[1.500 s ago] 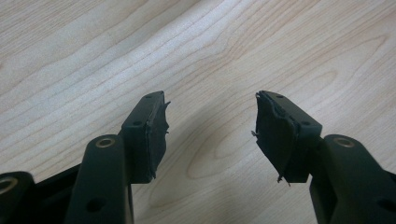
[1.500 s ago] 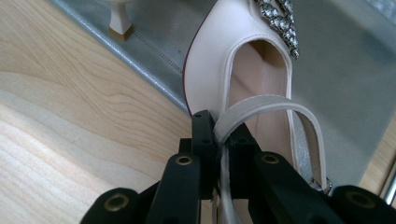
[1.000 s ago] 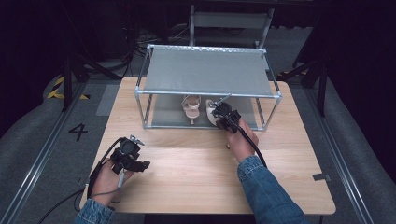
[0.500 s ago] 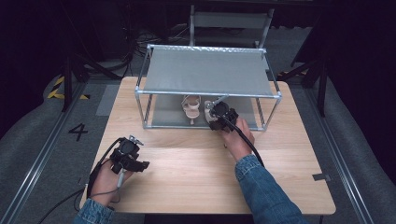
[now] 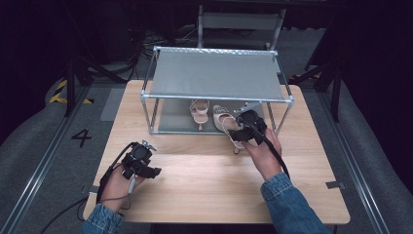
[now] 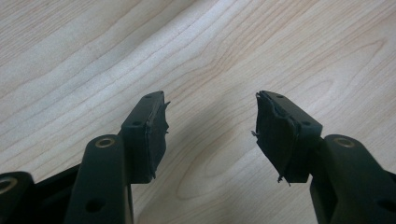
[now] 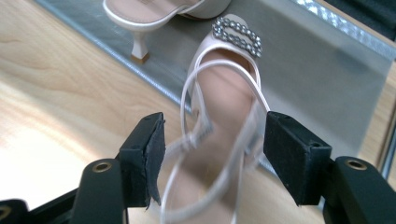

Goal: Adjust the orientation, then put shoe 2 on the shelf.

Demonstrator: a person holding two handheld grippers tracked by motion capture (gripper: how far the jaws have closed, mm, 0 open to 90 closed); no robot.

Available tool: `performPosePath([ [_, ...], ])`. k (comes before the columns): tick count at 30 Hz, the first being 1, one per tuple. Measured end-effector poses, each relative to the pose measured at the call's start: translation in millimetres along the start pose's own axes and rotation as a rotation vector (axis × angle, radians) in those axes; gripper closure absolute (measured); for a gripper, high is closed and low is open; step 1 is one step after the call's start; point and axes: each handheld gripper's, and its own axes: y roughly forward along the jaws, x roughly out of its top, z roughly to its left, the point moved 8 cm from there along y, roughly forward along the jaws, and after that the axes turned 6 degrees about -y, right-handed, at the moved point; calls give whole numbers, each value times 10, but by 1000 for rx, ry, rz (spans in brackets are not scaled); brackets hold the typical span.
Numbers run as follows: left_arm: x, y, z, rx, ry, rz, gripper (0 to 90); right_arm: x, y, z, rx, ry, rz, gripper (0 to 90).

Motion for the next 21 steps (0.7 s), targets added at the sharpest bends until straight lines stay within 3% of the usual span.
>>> performPosePath([
  [2, 1, -2, 1, 1, -1, 0, 432, -88, -138, -18, 9, 28, -4, 391],
  [10, -17, -8, 8, 6, -1, 1, 432, -355, -257, 3, 11, 51, 23, 391],
  [16, -38, -21, 13, 4, -19, -1, 432, -567, -190, 70, 50, 86, 71, 386],
  [21, -53, -23, 30, 10, -10, 1, 432, -678, -57, 110, 84, 82, 127, 398],
])
